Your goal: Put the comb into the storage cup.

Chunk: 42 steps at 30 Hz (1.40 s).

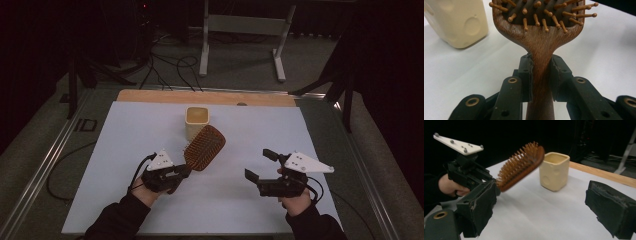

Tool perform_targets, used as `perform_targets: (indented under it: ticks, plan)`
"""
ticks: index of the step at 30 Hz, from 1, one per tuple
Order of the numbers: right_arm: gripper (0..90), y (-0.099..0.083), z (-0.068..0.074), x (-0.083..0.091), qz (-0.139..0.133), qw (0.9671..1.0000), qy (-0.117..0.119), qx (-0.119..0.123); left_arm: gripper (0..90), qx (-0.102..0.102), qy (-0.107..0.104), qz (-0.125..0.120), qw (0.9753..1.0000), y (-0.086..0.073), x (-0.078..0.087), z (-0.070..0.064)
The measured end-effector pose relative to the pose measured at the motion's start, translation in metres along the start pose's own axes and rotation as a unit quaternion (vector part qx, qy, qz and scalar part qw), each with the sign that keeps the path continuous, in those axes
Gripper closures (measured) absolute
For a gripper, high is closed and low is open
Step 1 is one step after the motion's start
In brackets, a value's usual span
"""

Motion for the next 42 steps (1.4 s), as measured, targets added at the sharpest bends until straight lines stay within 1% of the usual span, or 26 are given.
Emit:
perform_targets:
  ticks: [2, 4, 5, 7, 9, 10, 12, 14, 15, 17, 20, 22, 24, 26, 28, 29, 32, 34, 35, 36, 38, 41, 42]
  plan:
    - [9.7, 0.009, 0.0, -0.007, -0.007, 1.0, 0.0, 0.002, 74.1, -0.002, 0.0, 0.001, 1.0, 0.0, 0.0, 0.0]
    - [9.7, 0.014, -0.002, -0.011, -0.013, 0.9999, -0.003, -0.003, 74.1, -0.001, -0.003, 0.001, 1.0, 0.0, -0.001, -0.001]
    - [9.7, 0.016, -0.003, -0.014, -0.016, 0.9999, -0.003, -0.005, 74.1, -0.004, -0.001, 0.002, 1.0, 0.0, -0.001, -0.001]
    - [9.7, 0.02, -0.005, -0.019, -0.015, 0.9999, -0.007, -0.004, 74.1, -0.002, -0.004, 0.001, 1.0, 0.0, -0.002, -0.001]
    - [9.7, 0.023, -0.006, -0.024, -0.016, 0.9998, -0.005, -0.01, 74.1, -0.004, -0.002, 0.003, 1.0, 0.0, -0.002, -0.001]
    - [9.7, 0.024, -0.007, -0.026, -0.017, 0.9997, -0.006, -0.015, 74.1, -0.002, -0.004, 0.002, 1.0, 0.0, -0.002, -0.001]
    - [9.7, 0.026, -0.007, -0.031, -0.016, 0.9996, -0.002, -0.022, 74.1, -0.003, -0.002, 0.002, 1.0, 0.0, -0.002, -0.001]
    - [9.7, 0.027, -0.006, -0.037, -0.012, 0.9995, 0.003, -0.029, 74.1, 0.0, -0.005, 0.0, 1.0, 0.0, -0.002, -0.001]
    - [9.7, 0.028, -0.005, -0.039, -0.015, 0.9993, 0.003, -0.035, 74.1, -0.002, -0.003, 0.0, 1.0, 0.001, -0.002, -0.001]
    - [9.6, 0.029, -0.004, -0.045, -0.017, 0.9986, 0.012, -0.049, 74.1, -0.001, -0.005, 0.0, 1.0, 0.0, -0.002, -0.001]
    - [9.5, 0.029, -0.002, -0.053, -0.016, 0.9979, 0.016, -0.061, 74.1, -0.003, -0.005, -0.001, 1.0, 0.0, -0.002, -0.002]
    - [9.5, 0.028, -0.001, -0.06, -0.011, 0.9974, 0.013, -0.071, 74.1, -0.002, -0.007, -0.001, 1.0, 0.001, -0.002, -0.002]
    - [9.5, 0.028, -0.001, -0.066, -0.01, 0.9963, 0.017, -0.083, 74.1, -0.002, -0.008, -0.002, 1.0, 0.001, -0.002, -0.002]
    - [9.5, 0.027, -0.002, -0.071, -0.008, 0.995, 0.011, -0.098, 74.1, -0.003, -0.007, -0.004, 1.0, 0.001, -0.002, -0.002]
    - [9.5, 0.027, -0.004, -0.077, -0.004, 0.9934, -0.002, -0.114, 74.1, -0.004, -0.008, -0.005, 0.9999, 0.001, -0.002, -0.002]
    - [9.4, 0.027, -0.005, -0.08, -0.003, 0.9927, -0.006, -0.121, 74.1, -0.004, -0.007, -0.005, 1.0, 0.001, -0.002, -0.002]
    - [9.4, 0.025, -0.008, -0.087, 0.0, 0.9894, -0.003, -0.145, 74.1, -0.004, -0.007, -0.005, 1.0, 0.001, -0.002, -0.002]
    - [9.4, 0.023, -0.009, -0.092, 0.004, 0.9865, -0.001, -0.163, 74.1, -0.005, -0.007, -0.006, 0.9999, 0.001, -0.002, -0.002]
    - [9.4, 0.022, -0.009, -0.094, 0.006, 0.9846, 0.002, -0.175, 74.1, -0.004, -0.008, -0.007, 0.9999, 0.001, -0.002, -0.002]
    - [9.4, 0.02, -0.009, -0.096, 0.008, 0.9818, 0.008, -0.19, 74.1, -0.005, -0.008, -0.008, 0.9999, 0.002, -0.002, -0.002]
    - [9.4, 0.018, -0.01, -0.099, 0.01, 0.9772, 0.022, -0.211, 74.1, -0.005, -0.008, -0.009, 0.9999, 0.002, -0.002, -0.003]
    - [9.4, 0.014, -0.011, -0.104, 0.014, 0.9702, 0.035, -0.239, 74.1, -0.007, -0.007, -0.009, 0.9999, 0.002, -0.002, -0.003]
    - [9.4, 0.012, -0.01, -0.106, 0.016, 0.9687, 0.038, -0.245, 74.1, -0.008, -0.007, -0.009, 0.9999, 0.003, -0.002, -0.003]
Point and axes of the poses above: each handheld gripper's, and its own axes: x roughly backward along the jaws, y roughly out of its top, z roughly to its left, the point moved 5 cm from there along -x, roughly forward along the jaws, and after that the axes turned 3 degrees about -z, right-handed, at the moved point
